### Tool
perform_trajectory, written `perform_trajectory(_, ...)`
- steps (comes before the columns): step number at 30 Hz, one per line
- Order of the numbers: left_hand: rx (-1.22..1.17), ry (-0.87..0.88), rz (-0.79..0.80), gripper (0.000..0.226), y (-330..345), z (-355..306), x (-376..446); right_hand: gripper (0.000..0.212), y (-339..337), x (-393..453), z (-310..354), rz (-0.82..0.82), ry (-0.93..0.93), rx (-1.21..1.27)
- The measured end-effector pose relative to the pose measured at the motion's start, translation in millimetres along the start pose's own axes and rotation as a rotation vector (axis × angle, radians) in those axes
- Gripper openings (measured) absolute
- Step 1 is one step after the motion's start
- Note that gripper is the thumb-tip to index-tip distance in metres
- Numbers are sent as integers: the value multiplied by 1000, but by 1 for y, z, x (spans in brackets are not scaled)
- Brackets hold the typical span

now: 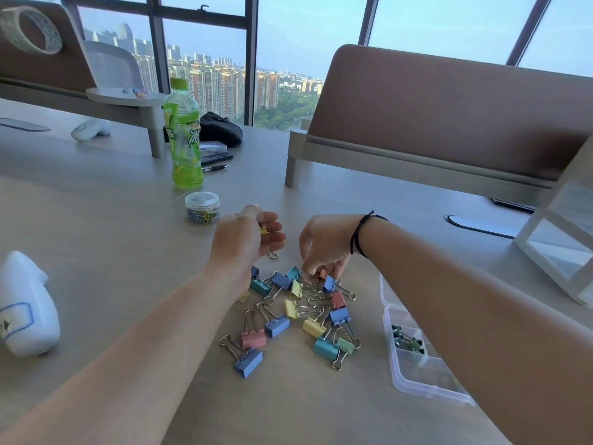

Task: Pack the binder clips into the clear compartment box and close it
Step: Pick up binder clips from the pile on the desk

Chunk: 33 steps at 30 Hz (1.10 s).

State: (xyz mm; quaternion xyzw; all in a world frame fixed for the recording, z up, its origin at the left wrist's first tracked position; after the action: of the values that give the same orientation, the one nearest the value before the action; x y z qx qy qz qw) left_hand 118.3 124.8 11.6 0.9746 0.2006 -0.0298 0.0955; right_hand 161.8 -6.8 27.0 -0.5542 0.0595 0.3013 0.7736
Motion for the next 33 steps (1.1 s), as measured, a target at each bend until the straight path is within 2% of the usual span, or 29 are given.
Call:
perform_trajectory(9, 32, -7, 12, 34, 2, 0, -2, 22, 0, -1, 3, -84, -9, -29)
perform_trajectory(13, 57, -38, 65, 35, 5, 4, -2, 18, -26, -15, 11, -197, -109, 88)
perform_trajectory(16, 9, -111, 162, 41, 15, 8, -9, 9, -49, -30, 32, -291, -267, 331)
perform_trajectory(18, -57, -190, 223, 45, 22, 11, -15, 7, -49, -36, 49, -268, -352, 410)
perform_trajectory(21, -118, -239, 297, 37, 26, 10, -18, 15, -35, -38, 62, -187, -385, 350)
perform_trajectory(25, -187, -331, 229, 37, 13, 20, -11, 17, -59, -42, 42, -349, -389, 502)
perform_trajectory(27, -211, -347, 186, 37, 7, 21, -5, 19, -54, -39, 29, -322, -322, 314)
perform_trajectory(30, -242, -346, 178, 38, 4, 19, -1, 30, -16, -33, 10, -123, -173, -103)
perform_trajectory(33, -249, -339, 196, 42, 7, 15, -3, 30, -6, -33, 2, -136, -141, -178)
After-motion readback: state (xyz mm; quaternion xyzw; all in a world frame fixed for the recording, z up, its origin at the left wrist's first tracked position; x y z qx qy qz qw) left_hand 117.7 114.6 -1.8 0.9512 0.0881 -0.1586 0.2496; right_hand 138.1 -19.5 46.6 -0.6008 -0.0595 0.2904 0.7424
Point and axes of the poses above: each hand's wrist, its own x-axis towards the middle knuckle, its own y-axis out of the palm, z = x × y, the point moved 9 cm from there along x, towards the middle knuckle, and after that the axes turned 10 degrees about x, right-handed, at the moved point
